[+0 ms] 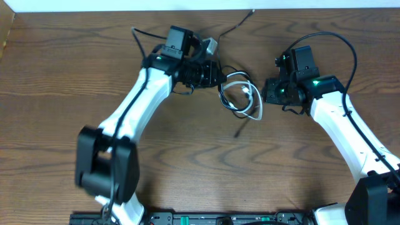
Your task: Untangle cables
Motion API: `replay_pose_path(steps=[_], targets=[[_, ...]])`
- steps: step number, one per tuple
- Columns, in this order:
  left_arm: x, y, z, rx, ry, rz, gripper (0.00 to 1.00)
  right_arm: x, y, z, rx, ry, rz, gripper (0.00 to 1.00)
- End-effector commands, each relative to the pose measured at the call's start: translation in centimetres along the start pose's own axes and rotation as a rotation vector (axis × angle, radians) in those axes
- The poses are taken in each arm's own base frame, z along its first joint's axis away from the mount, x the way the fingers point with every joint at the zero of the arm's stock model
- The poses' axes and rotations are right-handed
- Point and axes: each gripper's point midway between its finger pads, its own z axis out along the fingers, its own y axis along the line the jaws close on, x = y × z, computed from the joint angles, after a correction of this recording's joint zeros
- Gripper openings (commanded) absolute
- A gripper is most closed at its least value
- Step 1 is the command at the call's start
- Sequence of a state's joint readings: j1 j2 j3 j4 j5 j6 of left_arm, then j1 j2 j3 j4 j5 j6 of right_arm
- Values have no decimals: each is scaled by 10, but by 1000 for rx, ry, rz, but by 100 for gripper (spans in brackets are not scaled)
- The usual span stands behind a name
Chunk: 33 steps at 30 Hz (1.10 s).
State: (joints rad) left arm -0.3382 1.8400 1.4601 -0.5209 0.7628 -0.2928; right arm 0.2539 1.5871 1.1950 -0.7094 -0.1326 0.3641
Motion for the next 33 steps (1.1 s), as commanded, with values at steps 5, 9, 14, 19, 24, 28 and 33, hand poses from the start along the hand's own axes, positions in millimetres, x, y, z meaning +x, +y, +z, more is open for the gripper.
replay_pose_path(steps=[5,9,14,19,24,28,33], targets=[[-10,-59,-53,17,-140,105,8,2,64,-30,-335,-15,-305,55],[-14,-47,-53,-46,-162,39,7,0,93,-63,-475,-70,-399,55],[-25,-11,-61,-238,-251,-85,7,-3,99,-89,-493,-134,-425,56],[-29,-1,-65,-282,-299,-206,8,2,105,-89,-502,-129,-447,57],[-27,0,-64,-257,-319,-404,7,13,121,-79,-524,-103,-524,56],[-15,6,-63,-256,-314,-660,7,22,137,-70,-546,-92,-598,56],[8,10,-61,-269,-262,-920,7,22,137,-46,-486,-83,-644,54]])
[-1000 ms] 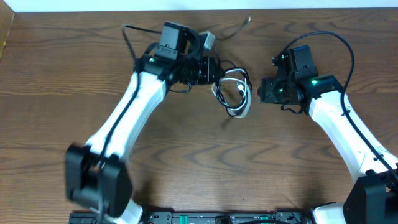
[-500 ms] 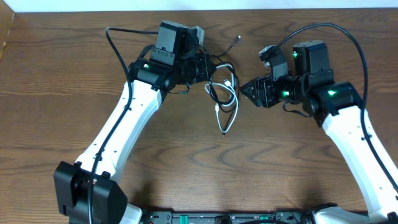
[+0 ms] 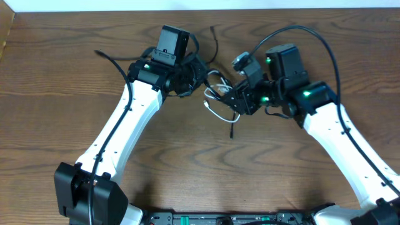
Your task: Untangle cables
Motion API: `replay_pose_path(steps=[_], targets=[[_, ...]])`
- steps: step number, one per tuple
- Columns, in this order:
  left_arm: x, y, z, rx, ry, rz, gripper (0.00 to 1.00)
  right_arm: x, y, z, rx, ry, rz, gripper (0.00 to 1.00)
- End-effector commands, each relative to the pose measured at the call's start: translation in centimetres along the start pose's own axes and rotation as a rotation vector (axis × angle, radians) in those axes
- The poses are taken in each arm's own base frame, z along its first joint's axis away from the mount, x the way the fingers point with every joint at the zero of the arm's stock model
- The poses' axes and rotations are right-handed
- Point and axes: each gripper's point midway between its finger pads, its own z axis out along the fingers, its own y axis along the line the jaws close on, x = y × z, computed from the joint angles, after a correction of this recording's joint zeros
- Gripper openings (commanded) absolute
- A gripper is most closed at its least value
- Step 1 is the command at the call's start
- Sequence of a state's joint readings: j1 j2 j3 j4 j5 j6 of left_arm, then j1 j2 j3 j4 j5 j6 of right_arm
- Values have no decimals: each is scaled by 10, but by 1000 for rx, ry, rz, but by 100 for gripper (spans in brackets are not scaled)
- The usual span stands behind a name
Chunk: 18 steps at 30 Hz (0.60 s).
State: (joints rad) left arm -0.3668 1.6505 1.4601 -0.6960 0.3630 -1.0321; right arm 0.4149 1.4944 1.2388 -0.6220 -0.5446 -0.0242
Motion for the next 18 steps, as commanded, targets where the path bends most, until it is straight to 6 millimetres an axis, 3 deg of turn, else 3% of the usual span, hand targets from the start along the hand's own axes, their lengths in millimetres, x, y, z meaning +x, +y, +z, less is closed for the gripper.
replay_pose_path(steps=[1,9,11,13,14,15,18], targets=[[9,2,-1,-10,50,-221,7,6,-9,15,29,41,-76,53],[17,-3,-1,11,103,-223,7,30,-17,34,7,140,-158,45],[17,-3,-1,11,102,-223,8,31,-18,35,10,146,-156,34],[17,-2,-1,10,102,-222,7,31,-20,35,12,143,-155,20],[17,-2,-1,9,99,-213,7,28,-21,35,16,135,-151,7],[17,-2,-1,10,97,-185,8,27,-22,34,19,129,-136,2],[6,4,-1,-15,34,-41,8,22,-29,32,38,104,-26,1]])
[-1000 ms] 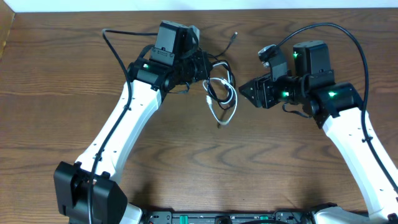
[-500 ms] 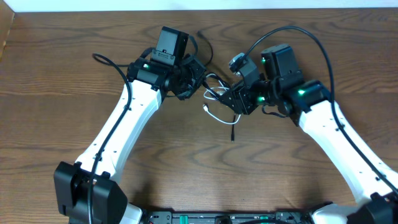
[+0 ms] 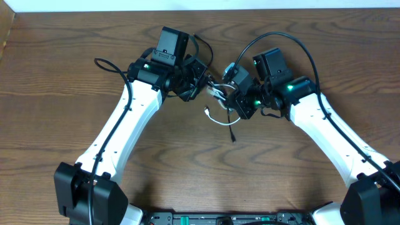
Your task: Untangle cables
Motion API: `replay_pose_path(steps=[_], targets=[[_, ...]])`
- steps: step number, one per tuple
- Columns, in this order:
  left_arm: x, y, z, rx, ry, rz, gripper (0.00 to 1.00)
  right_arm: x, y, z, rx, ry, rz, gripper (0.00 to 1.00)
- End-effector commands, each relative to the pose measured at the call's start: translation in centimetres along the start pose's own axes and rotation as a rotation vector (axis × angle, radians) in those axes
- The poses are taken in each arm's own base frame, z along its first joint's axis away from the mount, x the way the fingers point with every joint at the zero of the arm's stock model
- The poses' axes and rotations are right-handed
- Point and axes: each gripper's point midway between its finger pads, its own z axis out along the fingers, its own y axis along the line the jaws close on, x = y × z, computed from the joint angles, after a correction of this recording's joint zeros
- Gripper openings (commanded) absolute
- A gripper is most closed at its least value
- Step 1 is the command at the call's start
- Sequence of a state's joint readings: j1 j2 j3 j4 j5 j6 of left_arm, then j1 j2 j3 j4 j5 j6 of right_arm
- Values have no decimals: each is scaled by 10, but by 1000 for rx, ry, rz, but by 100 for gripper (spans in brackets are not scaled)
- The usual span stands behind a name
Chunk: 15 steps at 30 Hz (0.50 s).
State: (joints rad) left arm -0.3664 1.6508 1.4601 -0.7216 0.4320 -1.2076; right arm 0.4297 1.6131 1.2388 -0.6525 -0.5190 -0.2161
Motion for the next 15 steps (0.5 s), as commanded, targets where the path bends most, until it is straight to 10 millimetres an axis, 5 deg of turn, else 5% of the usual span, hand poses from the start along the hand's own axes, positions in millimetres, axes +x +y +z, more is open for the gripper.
replay_pose_path(steps=[1,8,15], targets=[[-11,4,-1,-31,-58,184,7,-8,-13,-6,33,-34,133,1],[-18,13,-2,-99,-86,620,8,-15,-17,-26,-70,-95,348,1],[9,15,0,-40,65,857,7,-16,-57,-53,-9,-173,650,1]])
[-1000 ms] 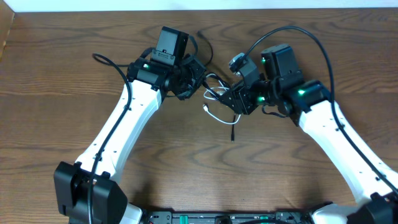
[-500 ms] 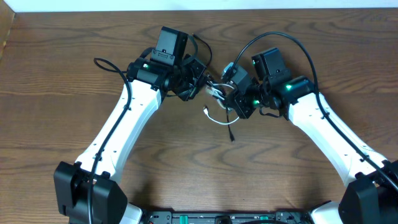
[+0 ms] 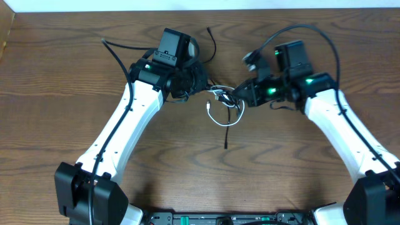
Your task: Untangle cables
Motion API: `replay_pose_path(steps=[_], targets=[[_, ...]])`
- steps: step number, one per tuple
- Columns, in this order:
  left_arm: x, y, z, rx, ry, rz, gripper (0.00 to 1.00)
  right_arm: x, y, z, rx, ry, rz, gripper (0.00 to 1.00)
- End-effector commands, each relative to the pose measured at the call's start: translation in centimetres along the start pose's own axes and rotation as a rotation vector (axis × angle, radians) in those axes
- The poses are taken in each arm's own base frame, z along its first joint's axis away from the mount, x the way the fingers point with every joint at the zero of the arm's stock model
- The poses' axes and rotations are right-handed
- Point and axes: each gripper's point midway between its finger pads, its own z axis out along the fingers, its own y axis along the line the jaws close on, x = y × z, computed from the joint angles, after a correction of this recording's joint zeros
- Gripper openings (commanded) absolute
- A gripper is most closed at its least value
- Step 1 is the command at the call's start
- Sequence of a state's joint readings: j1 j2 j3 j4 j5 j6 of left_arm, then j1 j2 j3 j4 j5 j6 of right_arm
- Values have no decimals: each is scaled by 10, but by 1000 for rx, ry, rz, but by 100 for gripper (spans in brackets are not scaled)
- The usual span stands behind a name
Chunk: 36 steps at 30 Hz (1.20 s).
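A small tangle [image 3: 222, 96] of white and black cable is stretched between the two grippers at the middle back of the table. A white loop [image 3: 218, 117] hangs from it toward the front. A black cable end [image 3: 226, 135] trails below that. My left gripper [image 3: 200, 85] is at the tangle's left end and appears shut on a black strand. At the right end my right gripper [image 3: 241, 94] appears shut on the cables. The fingers themselves are mostly hidden under the wrists.
A black strand [image 3: 211, 39] curls up toward the table's back edge behind the left wrist. Another thin black strand [image 3: 116, 51] sticks out to the left of the left arm. The wooden table [image 3: 187, 175] runs toward the front.
My right gripper has shifted to the right and the left slightly back. The tangle is now drawn out flatter between them, and the black cable end lies straighter toward the front.
At first my left gripper was at the tangle's left side and the right gripper stood apart to the right. Then the right gripper was at the tangle. Both grippers then crowded together on it, and now they stand wider apart with the cables stretched.
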State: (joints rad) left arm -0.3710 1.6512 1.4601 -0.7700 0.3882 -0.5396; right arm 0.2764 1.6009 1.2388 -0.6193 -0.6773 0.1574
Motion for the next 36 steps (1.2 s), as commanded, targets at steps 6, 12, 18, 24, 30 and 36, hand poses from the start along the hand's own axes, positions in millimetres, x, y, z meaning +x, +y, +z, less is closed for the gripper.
replay_pose_path(steps=[6,12,18,24,30,36], targets=[[34,-32,-7,230,153,328,7,-19,-33,-27,98,-98,221,1],[32,-40,-8,266,143,322,7,-13,-3,-20,-32,-53,54,1],[7,-42,-6,231,60,108,7,-3,32,-18,-196,-19,-140,26],[-2,-48,-6,249,39,13,8,10,51,-1,-229,24,-280,29],[0,-48,-7,253,46,10,8,17,47,13,-191,56,-320,25],[0,-48,-7,253,46,6,7,17,43,16,-180,57,-352,23]])
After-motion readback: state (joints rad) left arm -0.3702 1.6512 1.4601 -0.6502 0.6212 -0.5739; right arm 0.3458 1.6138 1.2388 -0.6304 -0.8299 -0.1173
